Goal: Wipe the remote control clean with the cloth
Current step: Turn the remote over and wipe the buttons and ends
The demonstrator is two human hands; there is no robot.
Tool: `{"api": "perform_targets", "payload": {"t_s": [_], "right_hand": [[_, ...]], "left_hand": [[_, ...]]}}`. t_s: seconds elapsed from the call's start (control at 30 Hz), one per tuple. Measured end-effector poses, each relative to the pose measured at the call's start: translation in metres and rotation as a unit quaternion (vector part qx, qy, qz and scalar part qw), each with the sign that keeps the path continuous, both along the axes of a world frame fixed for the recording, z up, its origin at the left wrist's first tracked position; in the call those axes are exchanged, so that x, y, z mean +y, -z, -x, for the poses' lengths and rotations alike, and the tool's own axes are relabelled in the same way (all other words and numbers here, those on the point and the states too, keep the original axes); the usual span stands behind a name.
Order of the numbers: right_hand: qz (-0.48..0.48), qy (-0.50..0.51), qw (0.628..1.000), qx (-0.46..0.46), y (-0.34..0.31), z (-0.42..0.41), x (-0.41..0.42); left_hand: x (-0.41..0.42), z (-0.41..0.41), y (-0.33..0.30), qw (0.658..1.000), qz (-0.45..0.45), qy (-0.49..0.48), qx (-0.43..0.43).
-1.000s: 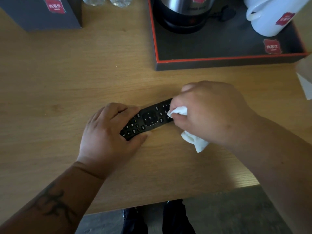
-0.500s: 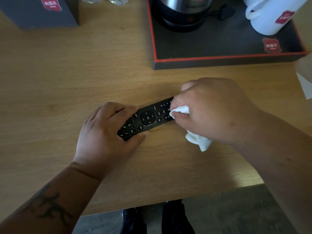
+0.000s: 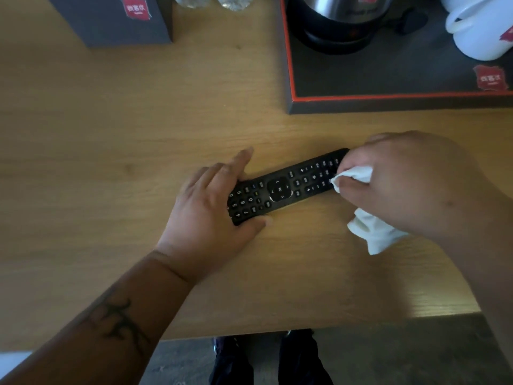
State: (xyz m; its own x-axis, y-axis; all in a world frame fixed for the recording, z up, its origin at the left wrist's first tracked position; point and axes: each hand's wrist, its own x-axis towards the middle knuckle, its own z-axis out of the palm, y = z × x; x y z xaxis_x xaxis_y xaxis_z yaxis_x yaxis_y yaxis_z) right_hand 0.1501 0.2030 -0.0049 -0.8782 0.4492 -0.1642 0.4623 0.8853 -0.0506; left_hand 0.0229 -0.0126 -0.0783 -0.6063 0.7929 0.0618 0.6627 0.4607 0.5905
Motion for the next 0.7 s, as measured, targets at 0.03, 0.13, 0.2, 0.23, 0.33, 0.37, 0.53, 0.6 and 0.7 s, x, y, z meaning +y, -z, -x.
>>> {"api": "perform_targets", "payload": {"t_s": [0.03, 0.13, 0.2, 0.23, 0.33, 0.37, 0.53, 0.6, 0.7], "right_hand": [[0.0, 0.005, 1.0, -0.003, -0.001, 0.001, 0.0], [0.017, 0.021, 0.999, -0.017, -0.005, 0.004, -0.002], [0.032, 0.035, 0.999, -0.021, -0.007, 0.006, -0.004], [0.033, 0.04, 0.998, -0.02, -0.007, 0.006, -0.005], [0.047, 0.049, 0.998, 0.004, -0.008, 0.006, -0.011], [0.062, 0.053, 0.996, 0.02, -0.01, 0.007, -0.014], [0.125, 0.0, 0.988, 0.094, -0.023, 0.036, -0.061], [0.134, -0.054, 0.986, 0.083, -0.018, 0.053, -0.089], [0.121, -0.114, 0.983, 0.074, -0.005, 0.07, -0.112]], "left_hand": [[-0.004, 0.003, -0.002, 1.0, 0.0, 0.007, -0.014], [-0.024, 0.015, -0.002, 1.0, 0.017, 0.001, 0.008], [-0.039, 0.02, 0.0, 0.999, 0.01, -0.031, 0.037], [-0.044, 0.02, 0.002, 0.998, 0.006, -0.044, 0.043], [-0.048, 0.018, 0.008, 0.997, -0.002, -0.057, 0.052], [-0.047, 0.018, 0.009, 0.997, -0.006, -0.059, 0.059], [-0.043, 0.015, 0.009, 0.994, -0.023, -0.06, 0.091], [-0.041, 0.013, 0.009, 0.992, -0.031, -0.058, 0.11], [-0.038, 0.013, 0.008, 0.992, -0.041, -0.06, 0.104]]}}
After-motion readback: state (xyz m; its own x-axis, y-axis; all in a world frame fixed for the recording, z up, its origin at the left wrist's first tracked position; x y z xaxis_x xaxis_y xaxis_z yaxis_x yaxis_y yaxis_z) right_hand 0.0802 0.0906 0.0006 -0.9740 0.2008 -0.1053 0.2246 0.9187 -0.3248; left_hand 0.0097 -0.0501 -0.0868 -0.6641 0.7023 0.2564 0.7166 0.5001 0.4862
